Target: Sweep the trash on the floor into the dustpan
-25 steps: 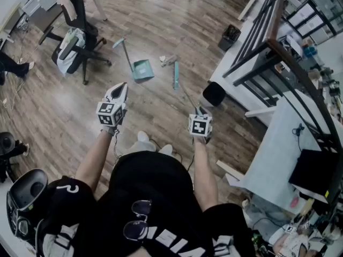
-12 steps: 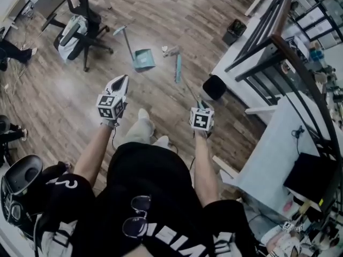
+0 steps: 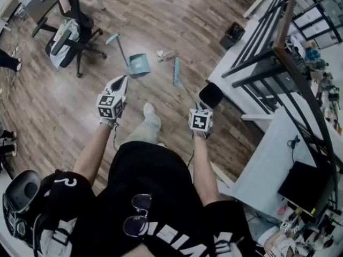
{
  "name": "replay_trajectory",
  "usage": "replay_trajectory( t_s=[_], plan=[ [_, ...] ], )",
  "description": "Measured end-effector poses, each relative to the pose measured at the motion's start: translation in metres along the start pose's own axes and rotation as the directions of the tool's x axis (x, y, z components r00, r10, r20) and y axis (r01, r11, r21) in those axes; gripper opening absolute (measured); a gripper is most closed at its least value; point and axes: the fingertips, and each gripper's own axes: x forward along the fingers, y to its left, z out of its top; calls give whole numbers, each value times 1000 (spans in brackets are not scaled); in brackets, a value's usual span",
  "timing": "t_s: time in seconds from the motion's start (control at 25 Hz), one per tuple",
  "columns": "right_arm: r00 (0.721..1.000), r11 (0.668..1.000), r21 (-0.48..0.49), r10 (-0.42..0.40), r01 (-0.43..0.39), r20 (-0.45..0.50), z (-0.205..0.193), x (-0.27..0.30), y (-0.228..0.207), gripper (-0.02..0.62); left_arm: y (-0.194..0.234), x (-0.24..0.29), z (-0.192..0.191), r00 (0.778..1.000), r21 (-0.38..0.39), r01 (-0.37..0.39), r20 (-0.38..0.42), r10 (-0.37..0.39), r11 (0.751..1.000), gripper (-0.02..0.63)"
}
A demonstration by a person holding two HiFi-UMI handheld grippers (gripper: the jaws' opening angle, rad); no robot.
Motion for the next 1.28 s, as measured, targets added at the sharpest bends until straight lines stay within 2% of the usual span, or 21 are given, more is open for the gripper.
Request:
replay_trajectory(
  t_s=[0.28, 0.52, 0.88, 1.28],
  plan=[
    [999, 1000, -15, -26, 26, -18, 82, 51, -3, 84, 55, 79, 29, 1000, -29, 16, -16, -16, 999, -2],
    [999, 998, -61, -34, 32, -24, 143, 94, 0, 84, 95, 123, 38, 999, -54, 8, -43, -10, 999, -2],
    [998, 995, -96, 28, -34, -61, 209, 163, -5, 85, 138, 165, 37, 993, -103, -86, -95, 76, 991, -2],
    [991, 983, -143, 98, -111, -93, 303, 260, -62, 84, 145, 280, 72, 978, -145, -180, -136, 161, 973, -2]
  ],
)
